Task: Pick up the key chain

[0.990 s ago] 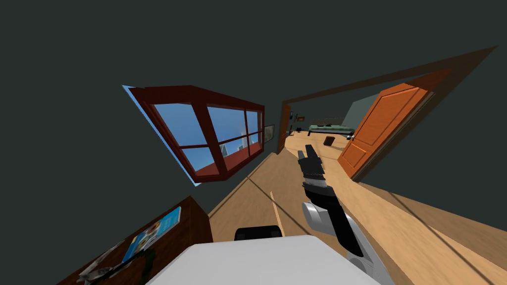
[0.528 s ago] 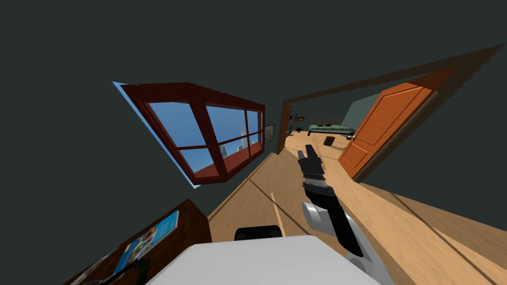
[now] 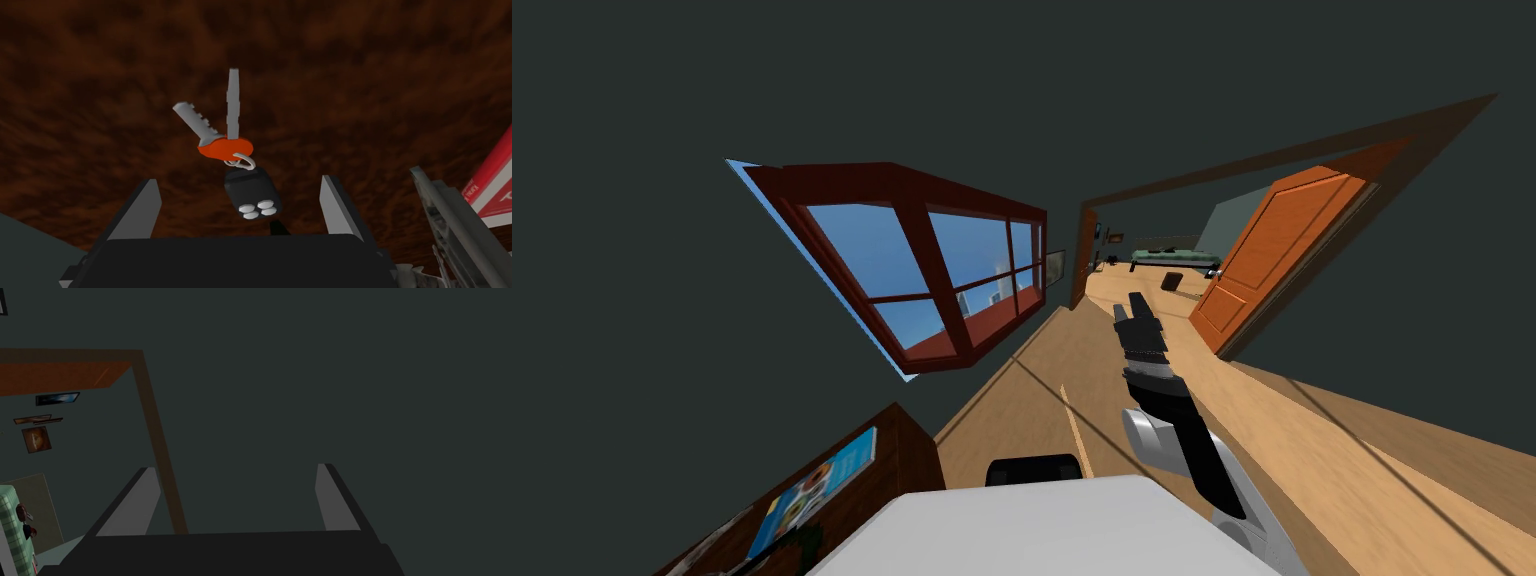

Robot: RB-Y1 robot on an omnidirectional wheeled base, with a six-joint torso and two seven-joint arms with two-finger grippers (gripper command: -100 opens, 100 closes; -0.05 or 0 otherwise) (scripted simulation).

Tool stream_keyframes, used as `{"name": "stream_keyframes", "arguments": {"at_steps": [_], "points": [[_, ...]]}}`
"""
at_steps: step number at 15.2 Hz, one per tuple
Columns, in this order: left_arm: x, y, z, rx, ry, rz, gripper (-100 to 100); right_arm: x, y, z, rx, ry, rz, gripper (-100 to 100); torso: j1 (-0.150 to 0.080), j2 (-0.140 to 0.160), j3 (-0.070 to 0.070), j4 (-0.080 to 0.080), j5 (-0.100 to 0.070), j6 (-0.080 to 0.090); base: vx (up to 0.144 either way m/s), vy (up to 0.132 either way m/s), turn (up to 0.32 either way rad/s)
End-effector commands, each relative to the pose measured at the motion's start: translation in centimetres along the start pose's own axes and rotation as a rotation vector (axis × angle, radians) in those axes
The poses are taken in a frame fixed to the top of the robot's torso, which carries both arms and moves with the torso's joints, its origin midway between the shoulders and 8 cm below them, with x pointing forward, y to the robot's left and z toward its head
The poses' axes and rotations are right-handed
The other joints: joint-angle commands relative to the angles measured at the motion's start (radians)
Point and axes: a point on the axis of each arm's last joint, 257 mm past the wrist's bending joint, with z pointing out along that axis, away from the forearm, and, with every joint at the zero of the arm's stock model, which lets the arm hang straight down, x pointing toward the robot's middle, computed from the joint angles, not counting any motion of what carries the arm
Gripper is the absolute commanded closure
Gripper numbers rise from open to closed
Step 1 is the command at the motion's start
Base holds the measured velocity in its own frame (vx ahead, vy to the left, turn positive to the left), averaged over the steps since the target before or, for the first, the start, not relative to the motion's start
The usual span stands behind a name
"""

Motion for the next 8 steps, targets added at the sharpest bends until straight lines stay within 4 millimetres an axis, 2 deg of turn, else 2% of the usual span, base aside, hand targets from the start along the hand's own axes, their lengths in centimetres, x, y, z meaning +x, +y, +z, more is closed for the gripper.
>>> {"name": "stream_keyframes", "arguments": {"at_steps": [1, 2, 6, 7, 8], "points": [[0.0, 0.0, 0.0, 0.000, 0.000, 0.000, -100, 0.0, 0.0, 0.0, 0.000, 0.000, 0.000, 0, 0.000, 0.000, 0.000, 0.000, 0.000, 0.000, -0.045, 0.058, -0.032], [0.0, -0.1, 0.1, 0.000, 0.000, 0.000, 100, 0.0, 0.0, 0.0, 0.000, 0.000, 0.000, 0, -0.001, 0.000, 0.000, 0.000, 0.000, 0.000, -0.015, 0.020, -0.007], [0.1, -0.3, 0.1, 0.002, 0.000, 0.000, 100, 0.0, 0.0, 0.0, 0.000, 0.000, 0.000, 0, 0.000, -0.003, -0.002, -0.001, 0.001, 0.000, -0.002, 0.002, -0.001], [-0.3, 1.2, -0.6, 0.000, -0.001, 0.008, 100, 0.0, 0.0, 0.0, 0.000, 0.000, 0.000, 0, 0.000, -0.003, -0.002, -0.001, 0.001, 0.000, 0.030, -0.054, 0.061], [-0.3, 1.2, -0.6, 0.000, -0.001, 0.008, 100, 0.0, 0.0, 0.0, 0.000, 0.000, 0.000, 0, -0.001, -0.004, -0.003, -0.001, 0.000, -0.001, 0.036, -0.088, 0.087]]}}
